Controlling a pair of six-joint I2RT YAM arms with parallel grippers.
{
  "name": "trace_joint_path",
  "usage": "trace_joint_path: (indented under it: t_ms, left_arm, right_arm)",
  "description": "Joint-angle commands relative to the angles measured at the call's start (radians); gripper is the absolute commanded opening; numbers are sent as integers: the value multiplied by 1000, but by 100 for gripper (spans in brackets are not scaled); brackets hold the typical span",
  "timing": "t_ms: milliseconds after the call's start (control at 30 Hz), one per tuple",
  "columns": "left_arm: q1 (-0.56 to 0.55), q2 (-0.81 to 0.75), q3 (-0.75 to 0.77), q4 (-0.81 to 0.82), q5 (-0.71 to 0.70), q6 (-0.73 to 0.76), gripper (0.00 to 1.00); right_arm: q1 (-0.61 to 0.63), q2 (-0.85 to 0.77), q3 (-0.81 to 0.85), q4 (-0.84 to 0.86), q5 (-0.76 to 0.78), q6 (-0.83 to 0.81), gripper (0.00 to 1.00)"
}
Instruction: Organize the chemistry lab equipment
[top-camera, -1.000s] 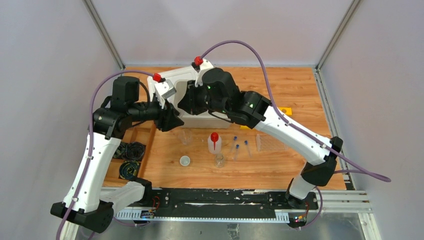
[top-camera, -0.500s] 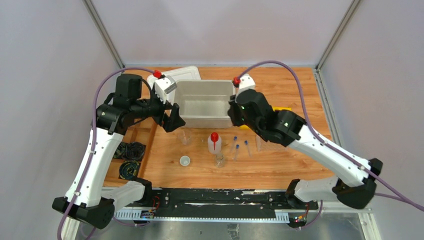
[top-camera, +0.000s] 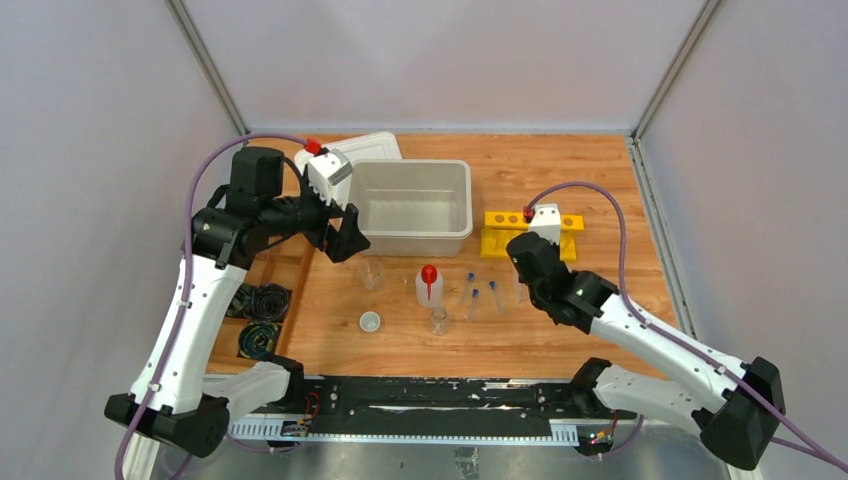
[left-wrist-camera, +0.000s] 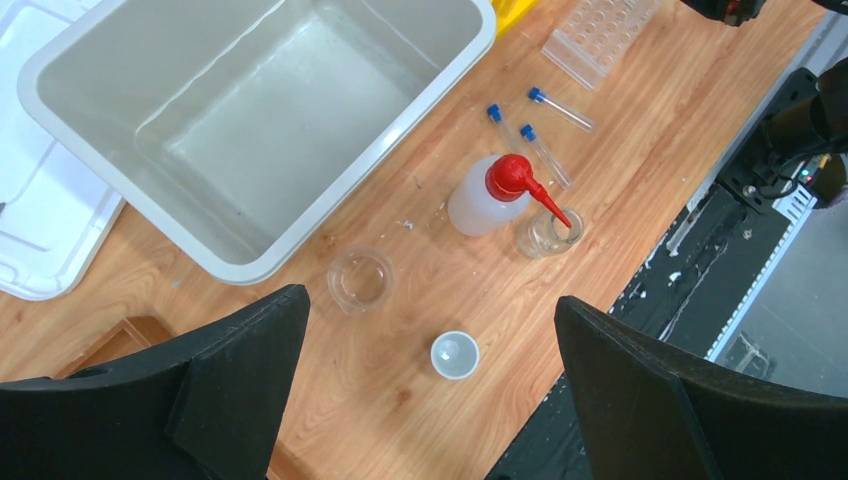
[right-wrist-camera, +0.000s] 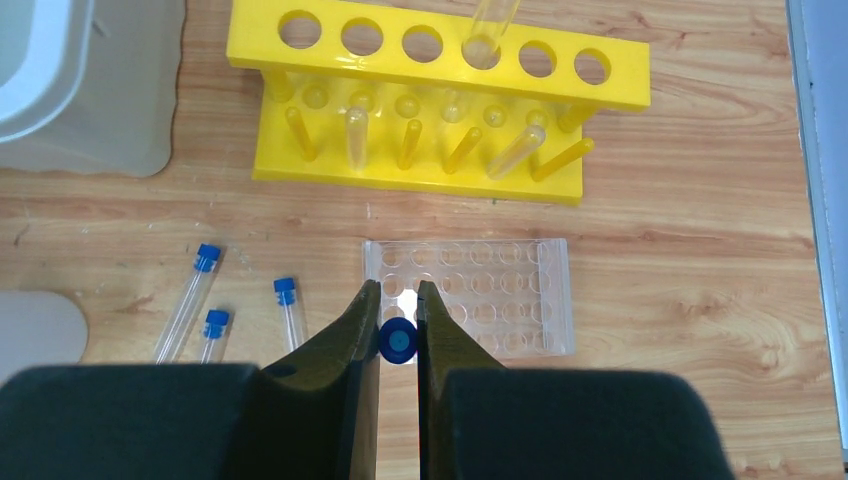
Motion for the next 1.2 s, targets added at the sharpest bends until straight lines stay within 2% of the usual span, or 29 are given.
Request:
trace_joint_path:
  t_ms: [0,367,1167]
  left_arm:
    - [2,8,18,16,-5,-6,100]
    - [2,11,17,15,-6,-2,100]
    - [2,7,15,15,-13,0,100]
  right_arm:
    - [-29,3,-64,176,62,33,0]
    - [-125,85,-143,312,-19,99,0]
    - [-131,142,-208,351,-21,110,0]
